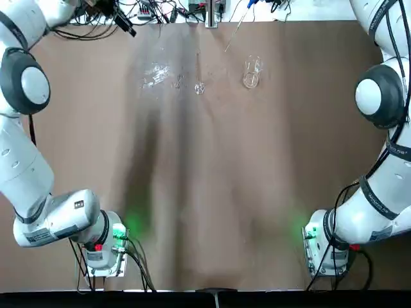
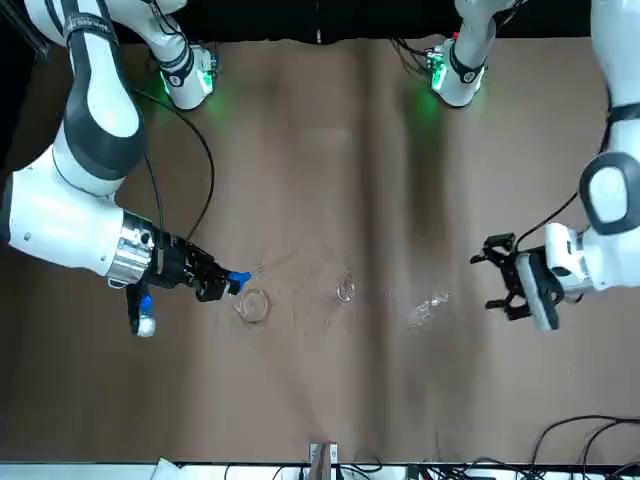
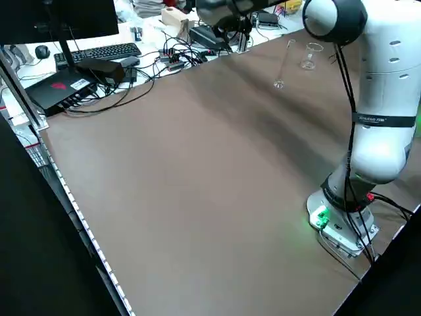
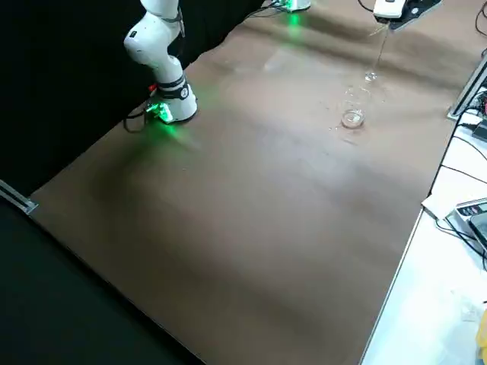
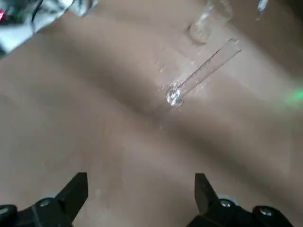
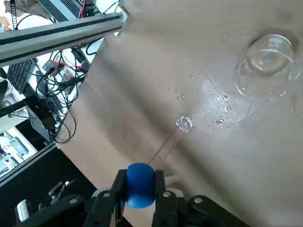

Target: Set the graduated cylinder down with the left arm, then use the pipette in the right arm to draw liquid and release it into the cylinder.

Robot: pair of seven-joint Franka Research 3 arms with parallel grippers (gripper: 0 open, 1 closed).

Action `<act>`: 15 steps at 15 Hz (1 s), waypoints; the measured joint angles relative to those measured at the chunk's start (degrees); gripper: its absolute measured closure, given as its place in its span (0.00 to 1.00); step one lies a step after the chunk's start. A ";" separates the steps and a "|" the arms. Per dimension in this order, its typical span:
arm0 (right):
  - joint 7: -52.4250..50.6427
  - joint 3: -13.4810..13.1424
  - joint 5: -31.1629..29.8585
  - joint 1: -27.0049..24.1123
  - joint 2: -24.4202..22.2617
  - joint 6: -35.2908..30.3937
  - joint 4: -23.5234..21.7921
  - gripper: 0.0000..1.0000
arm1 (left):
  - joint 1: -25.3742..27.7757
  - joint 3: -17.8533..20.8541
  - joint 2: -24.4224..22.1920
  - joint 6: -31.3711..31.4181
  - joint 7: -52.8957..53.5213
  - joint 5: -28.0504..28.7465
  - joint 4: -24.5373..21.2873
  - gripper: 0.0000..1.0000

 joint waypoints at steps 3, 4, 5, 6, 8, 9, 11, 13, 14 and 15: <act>0.40 0.07 0.31 0.31 -0.01 0.33 0.01 0.72 | 0.26 0.03 -4.14 -3.29 -12.63 9.18 -0.01 0.00; 0.50 0.15 0.37 0.41 -0.01 0.59 0.01 0.72 | 0.52 0.06 -5.57 -4.30 -16.51 11.75 0.02 0.00; 0.66 0.24 0.53 0.50 -0.01 0.94 0.02 0.72 | 0.91 0.06 -7.12 -5.16 -20.21 13.90 0.04 0.00; 0.79 0.35 0.85 0.60 -0.01 1.33 0.02 0.72 | 1.31 0.09 -8.75 -6.13 -23.73 15.66 0.06 0.00; 1.11 0.59 1.24 0.81 -0.01 2.27 0.03 0.72 | 1.63 0.50 -11.73 -8.65 -30.32 19.50 0.04 0.00; 1.24 0.66 1.48 0.94 -0.01 2.53 0.03 0.72 | 1.63 0.65 -12.91 -9.50 -33.94 21.59 0.01 0.00; 1.78 0.72 1.86 1.29 -0.01 3.14 0.03 0.72 | 1.42 0.52 -14.54 -10.14 -41.78 24.67 -0.07 0.00; 2.34 0.74 1.92 1.76 -0.02 3.79 0.03 0.72 | 0.84 0.27 -15.53 -10.95 -49.07 25.98 -0.12 0.00; 2.62 0.76 1.93 2.01 -0.02 4.07 0.03 0.72 | 0.52 0.10 -15.99 -12.16 -52.38 26.77 -0.12 0.00; 3.08 0.77 1.95 2.46 -0.02 4.87 0.03 0.72 | -0.55 -0.01 -16.78 -14.18 -58.33 28.96 -0.14 0.00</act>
